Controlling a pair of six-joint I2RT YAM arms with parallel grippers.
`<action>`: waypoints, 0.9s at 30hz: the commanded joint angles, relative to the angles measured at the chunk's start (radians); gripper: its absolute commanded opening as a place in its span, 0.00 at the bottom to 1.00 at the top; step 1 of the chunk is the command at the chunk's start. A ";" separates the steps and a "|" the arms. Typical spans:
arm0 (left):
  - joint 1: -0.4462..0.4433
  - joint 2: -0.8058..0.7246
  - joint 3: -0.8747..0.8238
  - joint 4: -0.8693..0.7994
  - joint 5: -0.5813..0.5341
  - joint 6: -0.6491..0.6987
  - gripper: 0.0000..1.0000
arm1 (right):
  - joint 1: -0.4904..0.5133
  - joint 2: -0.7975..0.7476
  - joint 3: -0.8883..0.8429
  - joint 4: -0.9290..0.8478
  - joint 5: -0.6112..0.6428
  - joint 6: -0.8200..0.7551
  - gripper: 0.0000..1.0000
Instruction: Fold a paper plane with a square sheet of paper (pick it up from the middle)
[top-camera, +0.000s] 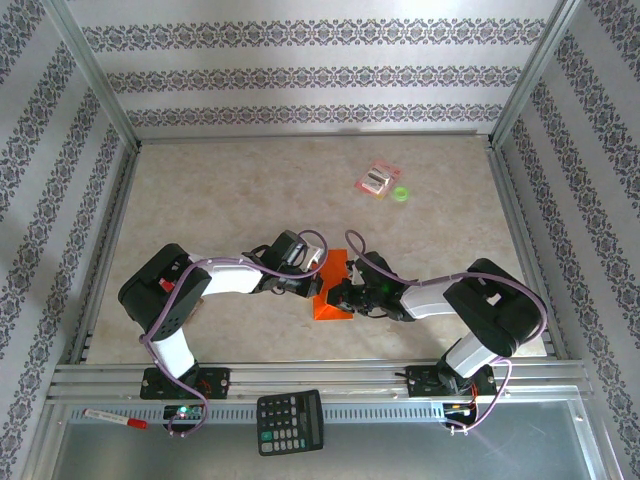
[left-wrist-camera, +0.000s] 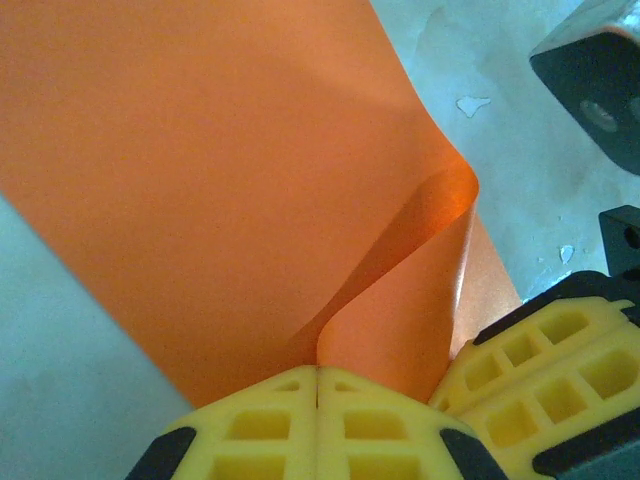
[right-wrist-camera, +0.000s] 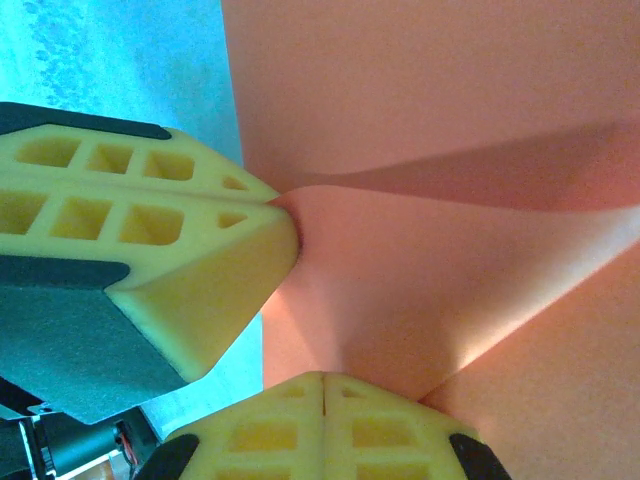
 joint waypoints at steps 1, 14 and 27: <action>0.010 0.049 -0.006 -0.110 -0.057 0.015 0.00 | -0.008 0.023 -0.021 -0.013 0.010 -0.019 0.00; 0.010 0.056 -0.004 -0.105 -0.055 0.017 0.00 | -0.072 -0.078 0.035 -0.081 -0.025 -0.035 0.00; 0.010 0.053 -0.002 -0.110 -0.055 0.022 0.00 | -0.125 0.035 0.000 -0.074 -0.032 -0.084 0.00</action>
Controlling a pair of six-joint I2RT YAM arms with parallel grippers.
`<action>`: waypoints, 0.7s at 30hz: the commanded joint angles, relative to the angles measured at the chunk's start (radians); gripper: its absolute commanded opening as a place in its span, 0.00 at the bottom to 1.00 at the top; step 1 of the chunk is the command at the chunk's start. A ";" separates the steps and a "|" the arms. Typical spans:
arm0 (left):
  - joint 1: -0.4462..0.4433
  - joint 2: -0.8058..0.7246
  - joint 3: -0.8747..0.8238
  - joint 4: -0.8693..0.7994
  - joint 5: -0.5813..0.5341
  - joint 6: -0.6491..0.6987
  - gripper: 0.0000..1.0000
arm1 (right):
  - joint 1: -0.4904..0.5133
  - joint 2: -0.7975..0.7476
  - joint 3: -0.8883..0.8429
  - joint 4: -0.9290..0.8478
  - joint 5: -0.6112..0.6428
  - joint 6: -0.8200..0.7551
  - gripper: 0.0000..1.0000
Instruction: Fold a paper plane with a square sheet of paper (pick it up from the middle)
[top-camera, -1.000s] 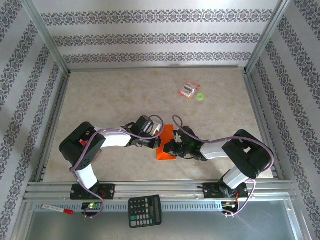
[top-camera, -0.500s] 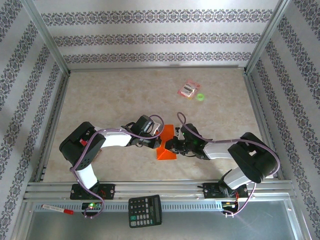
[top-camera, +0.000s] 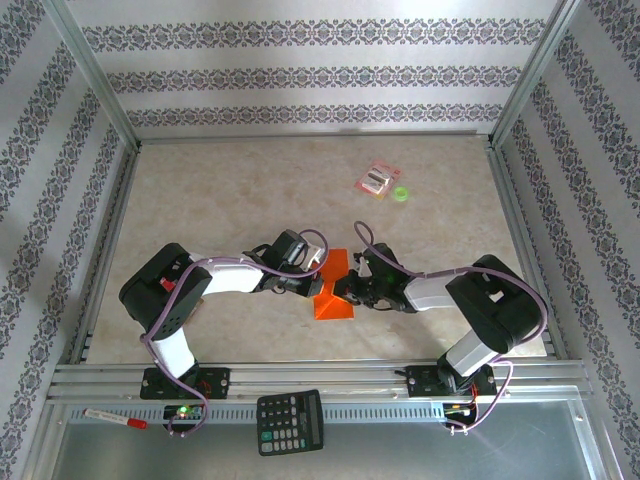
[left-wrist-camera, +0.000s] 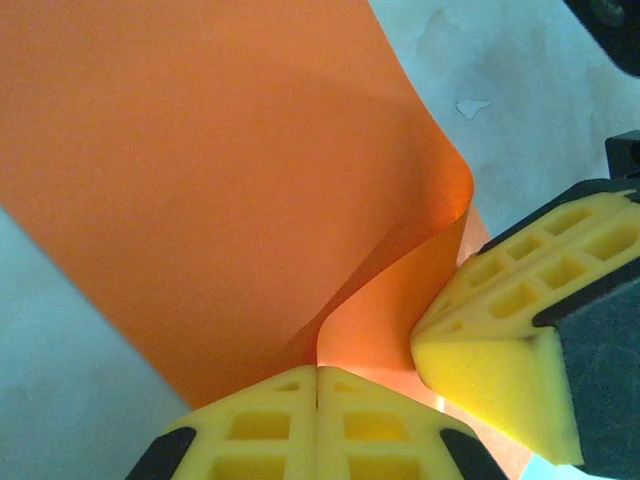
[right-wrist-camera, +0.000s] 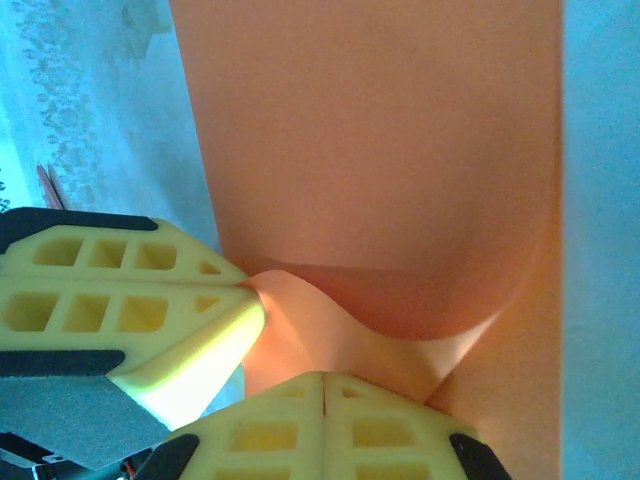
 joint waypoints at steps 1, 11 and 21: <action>0.009 0.047 -0.013 -0.098 -0.058 0.022 0.00 | -0.020 0.028 -0.032 -0.013 -0.001 -0.034 0.00; 0.010 0.047 -0.007 -0.104 -0.058 0.024 0.00 | -0.025 -0.065 0.033 -0.064 -0.027 -0.030 0.00; 0.010 0.047 -0.006 -0.104 -0.055 0.024 0.00 | -0.066 0.048 0.033 -0.059 -0.032 -0.085 0.00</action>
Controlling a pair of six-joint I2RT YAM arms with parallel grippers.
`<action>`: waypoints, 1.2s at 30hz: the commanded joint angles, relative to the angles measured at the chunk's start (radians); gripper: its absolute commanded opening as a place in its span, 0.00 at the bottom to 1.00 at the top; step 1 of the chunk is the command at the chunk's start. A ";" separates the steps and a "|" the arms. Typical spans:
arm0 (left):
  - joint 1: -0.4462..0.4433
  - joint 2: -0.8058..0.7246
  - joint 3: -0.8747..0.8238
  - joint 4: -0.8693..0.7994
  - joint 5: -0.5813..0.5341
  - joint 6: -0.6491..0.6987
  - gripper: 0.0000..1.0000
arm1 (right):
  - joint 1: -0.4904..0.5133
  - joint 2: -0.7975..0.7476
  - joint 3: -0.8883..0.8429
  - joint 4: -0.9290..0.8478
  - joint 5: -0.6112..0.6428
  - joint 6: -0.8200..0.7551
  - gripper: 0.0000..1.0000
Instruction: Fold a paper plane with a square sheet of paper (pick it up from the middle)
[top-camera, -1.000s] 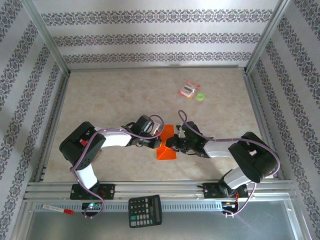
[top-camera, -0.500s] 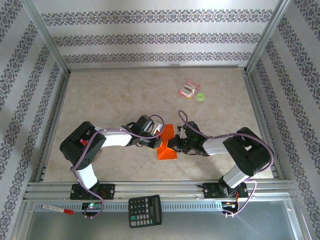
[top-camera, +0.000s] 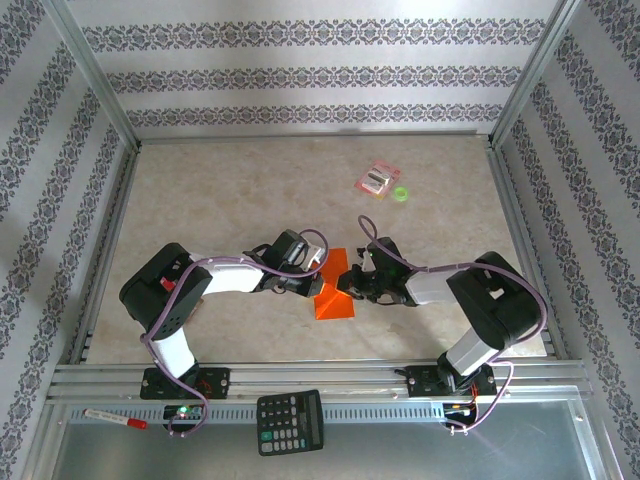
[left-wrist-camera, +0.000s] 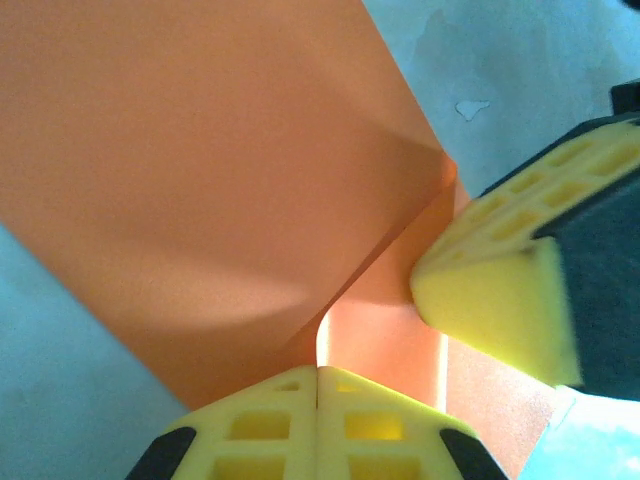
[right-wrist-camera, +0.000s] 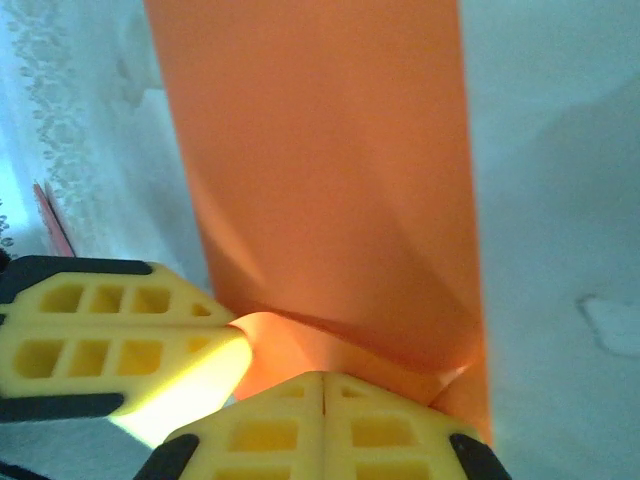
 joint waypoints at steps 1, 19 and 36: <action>0.010 0.046 -0.006 -0.105 -0.054 0.022 0.00 | -0.011 0.033 -0.010 -0.011 0.003 -0.041 0.00; 0.010 -0.071 0.082 -0.171 -0.074 -0.005 0.31 | -0.018 0.047 -0.066 -0.007 0.019 -0.050 0.00; -0.156 -0.211 -0.121 0.002 0.038 -0.262 0.00 | -0.020 0.072 -0.045 -0.018 0.020 -0.057 0.00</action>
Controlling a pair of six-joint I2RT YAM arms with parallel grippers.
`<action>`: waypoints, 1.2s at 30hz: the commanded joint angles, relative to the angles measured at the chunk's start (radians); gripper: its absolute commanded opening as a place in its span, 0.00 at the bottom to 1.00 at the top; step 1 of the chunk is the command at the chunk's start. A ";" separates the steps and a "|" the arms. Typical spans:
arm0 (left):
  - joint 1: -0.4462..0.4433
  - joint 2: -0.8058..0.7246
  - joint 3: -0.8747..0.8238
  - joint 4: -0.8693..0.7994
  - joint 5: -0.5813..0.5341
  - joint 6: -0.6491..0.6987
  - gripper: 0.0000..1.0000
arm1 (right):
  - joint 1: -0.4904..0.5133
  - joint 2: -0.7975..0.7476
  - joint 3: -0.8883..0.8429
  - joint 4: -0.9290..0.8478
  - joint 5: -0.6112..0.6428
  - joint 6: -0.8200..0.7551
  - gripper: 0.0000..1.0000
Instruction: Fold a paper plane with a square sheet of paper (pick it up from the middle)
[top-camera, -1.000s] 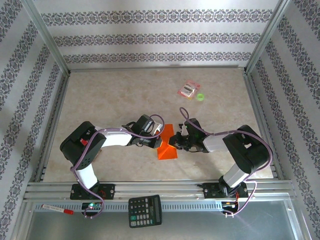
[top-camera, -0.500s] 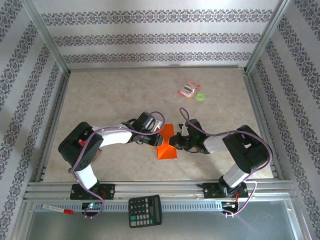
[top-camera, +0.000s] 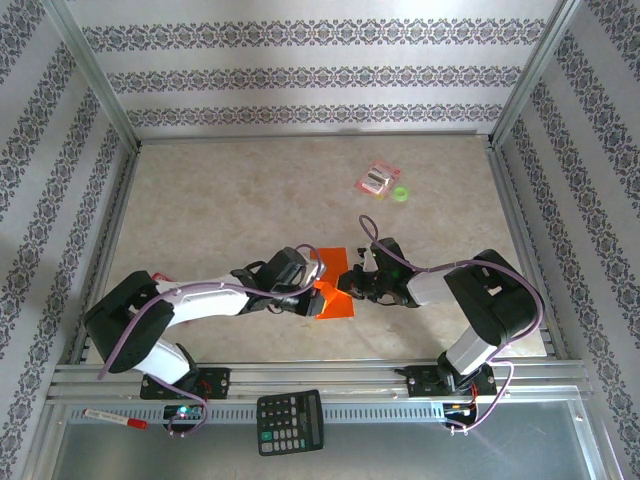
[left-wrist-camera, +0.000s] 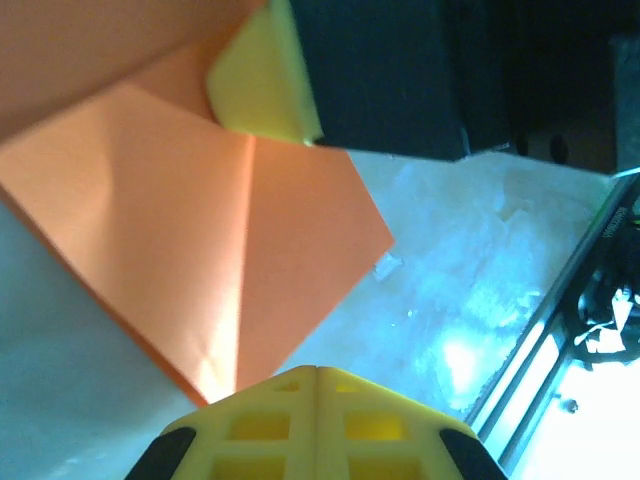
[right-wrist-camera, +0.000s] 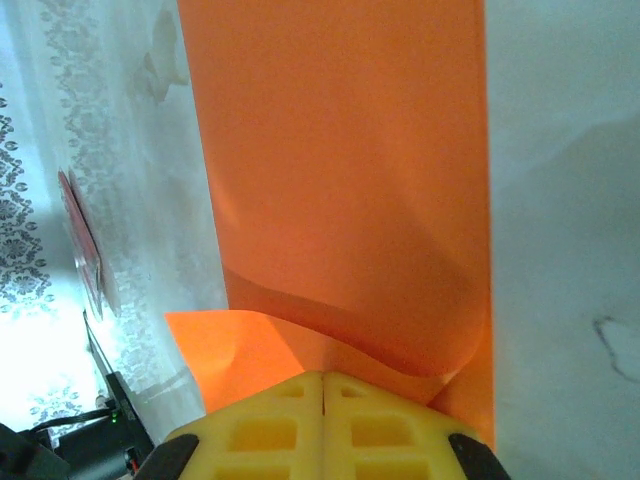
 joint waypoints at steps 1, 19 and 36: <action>-0.009 0.040 0.008 0.044 0.015 -0.036 0.00 | -0.004 0.056 -0.015 -0.099 0.059 -0.034 0.00; 0.008 0.146 0.027 -0.038 -0.043 0.047 0.00 | -0.009 0.054 -0.025 -0.110 0.061 -0.049 0.00; 0.012 0.117 -0.035 -0.060 0.026 0.022 0.00 | -0.019 0.055 -0.029 -0.134 0.069 -0.063 0.00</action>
